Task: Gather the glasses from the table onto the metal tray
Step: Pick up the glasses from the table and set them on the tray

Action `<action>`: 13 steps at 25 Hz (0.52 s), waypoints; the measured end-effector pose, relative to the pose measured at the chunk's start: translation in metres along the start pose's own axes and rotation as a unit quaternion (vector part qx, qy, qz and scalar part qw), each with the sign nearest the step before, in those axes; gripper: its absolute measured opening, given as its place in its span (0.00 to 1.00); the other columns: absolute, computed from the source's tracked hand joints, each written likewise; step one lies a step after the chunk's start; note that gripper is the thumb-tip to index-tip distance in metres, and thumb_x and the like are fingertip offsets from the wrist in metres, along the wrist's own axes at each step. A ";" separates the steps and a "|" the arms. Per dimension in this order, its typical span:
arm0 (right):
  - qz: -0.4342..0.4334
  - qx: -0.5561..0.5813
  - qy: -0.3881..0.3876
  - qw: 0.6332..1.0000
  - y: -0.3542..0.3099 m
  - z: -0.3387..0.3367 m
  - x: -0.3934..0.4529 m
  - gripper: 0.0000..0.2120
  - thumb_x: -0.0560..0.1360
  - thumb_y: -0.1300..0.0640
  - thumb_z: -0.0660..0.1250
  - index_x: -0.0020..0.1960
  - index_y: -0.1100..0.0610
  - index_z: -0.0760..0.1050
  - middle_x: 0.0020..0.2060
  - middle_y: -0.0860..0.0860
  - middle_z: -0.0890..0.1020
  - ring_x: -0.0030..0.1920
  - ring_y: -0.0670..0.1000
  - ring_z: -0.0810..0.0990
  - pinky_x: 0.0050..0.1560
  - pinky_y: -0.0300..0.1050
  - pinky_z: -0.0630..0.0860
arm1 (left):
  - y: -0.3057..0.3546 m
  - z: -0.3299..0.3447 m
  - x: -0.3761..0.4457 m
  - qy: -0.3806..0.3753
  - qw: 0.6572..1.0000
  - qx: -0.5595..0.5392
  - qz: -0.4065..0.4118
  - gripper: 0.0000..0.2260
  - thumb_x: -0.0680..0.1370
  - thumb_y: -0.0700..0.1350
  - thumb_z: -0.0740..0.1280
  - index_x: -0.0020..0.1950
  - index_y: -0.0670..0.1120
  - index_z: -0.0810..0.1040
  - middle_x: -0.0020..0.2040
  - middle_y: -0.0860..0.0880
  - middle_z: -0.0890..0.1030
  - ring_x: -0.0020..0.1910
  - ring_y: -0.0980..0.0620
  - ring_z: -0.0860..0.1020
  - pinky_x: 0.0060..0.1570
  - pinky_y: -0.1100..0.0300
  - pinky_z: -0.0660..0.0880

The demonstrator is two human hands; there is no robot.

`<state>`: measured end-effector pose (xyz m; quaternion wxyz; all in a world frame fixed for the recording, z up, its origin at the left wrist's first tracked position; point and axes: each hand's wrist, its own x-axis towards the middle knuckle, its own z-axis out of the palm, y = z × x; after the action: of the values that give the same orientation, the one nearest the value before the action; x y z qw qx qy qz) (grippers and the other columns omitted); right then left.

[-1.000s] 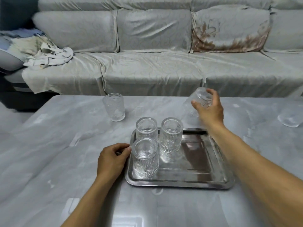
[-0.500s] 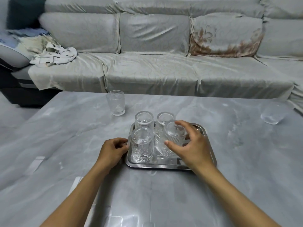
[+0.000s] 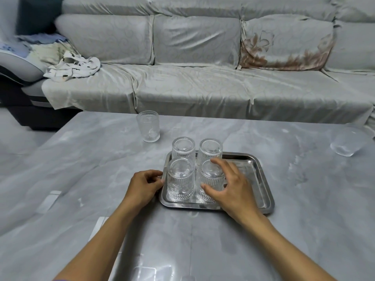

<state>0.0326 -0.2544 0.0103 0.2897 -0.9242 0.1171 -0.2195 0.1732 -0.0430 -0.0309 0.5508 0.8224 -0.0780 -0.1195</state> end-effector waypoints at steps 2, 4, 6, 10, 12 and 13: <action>0.003 -0.007 -0.022 1.000 -0.002 -0.002 -0.002 0.35 0.67 0.42 0.74 0.71 0.43 0.65 0.67 0.46 0.73 0.63 0.49 0.75 0.53 0.40 0.71 | 0.006 0.000 -0.006 0.019 1.000 0.002 -0.011 0.08 0.73 0.40 0.74 0.51 0.44 0.84 0.41 0.41 0.85 0.34 0.47 0.80 0.41 0.54 0.79; 0.011 0.022 -0.020 0.999 -0.002 -0.010 -0.003 0.39 0.67 0.37 0.72 0.73 0.42 0.61 0.71 0.44 0.69 0.68 0.48 0.70 0.60 0.42 0.69 | 0.020 -0.003 -0.003 0.106 0.993 -0.050 -0.027 0.07 0.72 0.40 0.72 0.48 0.48 0.84 0.42 0.46 0.85 0.37 0.48 0.82 0.41 0.55 0.80; 0.004 0.057 0.037 0.998 -0.006 -0.023 0.000 0.40 0.65 0.30 0.69 0.72 0.41 0.60 0.71 0.43 0.68 0.68 0.45 0.67 0.63 0.41 0.65 | 0.042 -0.016 0.017 0.210 0.976 -0.060 -0.005 0.09 0.71 0.41 0.70 0.50 0.49 0.83 0.44 0.49 0.84 0.41 0.50 0.82 0.41 0.58 0.78; -0.023 0.007 0.072 0.997 -0.001 -0.032 0.006 0.38 0.66 0.28 0.63 0.72 0.42 0.62 0.72 0.47 0.69 0.70 0.48 0.65 0.66 0.44 0.64 | 0.091 -0.042 0.093 0.205 0.947 0.225 0.100 0.20 0.71 0.43 0.70 0.63 0.49 0.77 0.60 0.46 0.79 0.55 0.45 0.79 0.54 0.51 0.76; -0.020 -0.001 0.034 0.999 -0.001 -0.028 0.007 0.39 0.67 0.27 0.63 0.73 0.43 0.61 0.75 0.48 0.65 0.72 0.51 0.65 0.69 0.50 0.64 | 0.097 -0.038 0.125 0.124 0.909 0.380 0.115 0.23 0.72 0.46 0.71 0.66 0.48 0.75 0.67 0.45 0.77 0.63 0.41 0.76 0.59 0.50 0.73; -0.017 -0.005 0.017 1.000 -0.001 -0.025 0.008 0.39 0.67 0.27 0.62 0.74 0.43 0.60 0.75 0.48 0.64 0.73 0.52 0.64 0.70 0.52 0.64 | 0.094 -0.035 0.135 0.104 0.900 0.409 0.110 0.21 0.72 0.46 0.71 0.65 0.48 0.77 0.66 0.45 0.79 0.63 0.41 0.76 0.57 0.52 0.73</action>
<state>0.0283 -0.2687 0.0319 0.2795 -0.9236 0.1072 -0.2395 0.3129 -0.0826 0.0536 0.1809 0.9691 -0.1523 0.0705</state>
